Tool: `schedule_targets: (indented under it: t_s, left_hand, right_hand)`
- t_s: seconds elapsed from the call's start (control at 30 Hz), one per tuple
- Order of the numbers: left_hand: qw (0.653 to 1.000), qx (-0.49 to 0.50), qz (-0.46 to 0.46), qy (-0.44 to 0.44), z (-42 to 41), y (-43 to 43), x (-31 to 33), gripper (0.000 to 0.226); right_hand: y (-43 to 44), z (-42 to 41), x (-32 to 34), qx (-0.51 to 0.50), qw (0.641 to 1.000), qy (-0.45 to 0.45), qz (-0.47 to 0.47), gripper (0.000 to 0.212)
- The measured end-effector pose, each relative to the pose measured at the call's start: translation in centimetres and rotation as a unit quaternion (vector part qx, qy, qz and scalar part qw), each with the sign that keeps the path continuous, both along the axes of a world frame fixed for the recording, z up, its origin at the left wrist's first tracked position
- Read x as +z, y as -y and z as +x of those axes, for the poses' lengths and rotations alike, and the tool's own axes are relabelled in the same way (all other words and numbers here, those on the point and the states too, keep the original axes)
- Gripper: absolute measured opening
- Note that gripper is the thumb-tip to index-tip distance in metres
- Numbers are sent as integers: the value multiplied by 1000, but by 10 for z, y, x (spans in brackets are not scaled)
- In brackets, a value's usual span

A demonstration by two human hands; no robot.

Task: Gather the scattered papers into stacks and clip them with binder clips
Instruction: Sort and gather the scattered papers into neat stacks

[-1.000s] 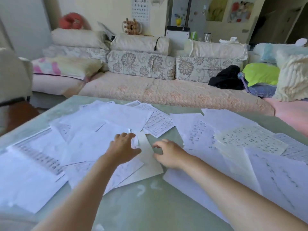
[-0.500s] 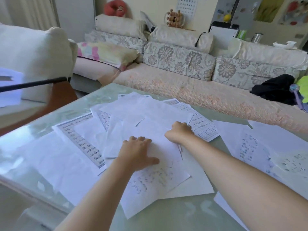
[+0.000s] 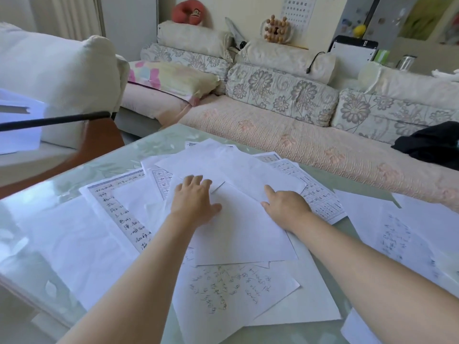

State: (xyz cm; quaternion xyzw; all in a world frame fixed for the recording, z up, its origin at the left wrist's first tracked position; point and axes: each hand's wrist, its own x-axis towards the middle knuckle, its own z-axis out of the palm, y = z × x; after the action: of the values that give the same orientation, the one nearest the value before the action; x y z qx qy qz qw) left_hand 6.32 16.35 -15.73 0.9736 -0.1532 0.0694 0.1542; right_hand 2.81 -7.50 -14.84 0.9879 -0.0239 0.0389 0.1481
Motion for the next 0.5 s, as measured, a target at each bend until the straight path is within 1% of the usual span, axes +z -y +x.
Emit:
schedule_targets:
  t_s: [0.07, 0.1, 0.17, 0.2, 0.27, 0.3, 0.33, 0.4, 0.43, 0.5]
  left_hand:
    - [1000, 4, 17, -14, 15, 6, -3, 71]
    - [1000, 6, 16, -13, 20, 9, -5, 67]
    - [1000, 10, 4, 1, 28, 13, -8, 46]
    - [1000, 15, 9, 18, 28, 15, -8, 34]
    - [996, 30, 66, 47, 24, 20, -4, 15]
    - [994, 35, 95, 47, 20, 22, -2, 12]
    - [992, 37, 113, 43, 17, 24, -1, 14]
    - [991, 36, 126, 39, 15, 24, 2, 17]
    - [992, 33, 119, 39, 17, 24, 2, 17]
    - [996, 30, 67, 42, 23, 23, -1, 13]
  right_hand:
    - [2, 0, 1, 27, 999, -8, -21, 48]
    - [5, -1, 2, 28, 999, -10, -12, 48]
    - [11, -2, 6, 26, 999, -6, 28, 43]
    - [13, -4, 8, 25, 998, 5, 61, 35]
    - [19, -8, 12, 7, 992, 49, 119, 9]
    - [20, -9, 13, -10, 987, 66, 147, 20]
    - [20, -11, 14, -18, 982, 76, 171, 30]
    - [22, -14, 17, -39, 974, 92, 203, 36]
    - [22, -16, 17, -50, 971, 99, 212, 37]
    - [21, -18, 17, -67, 964, 119, 228, 37]
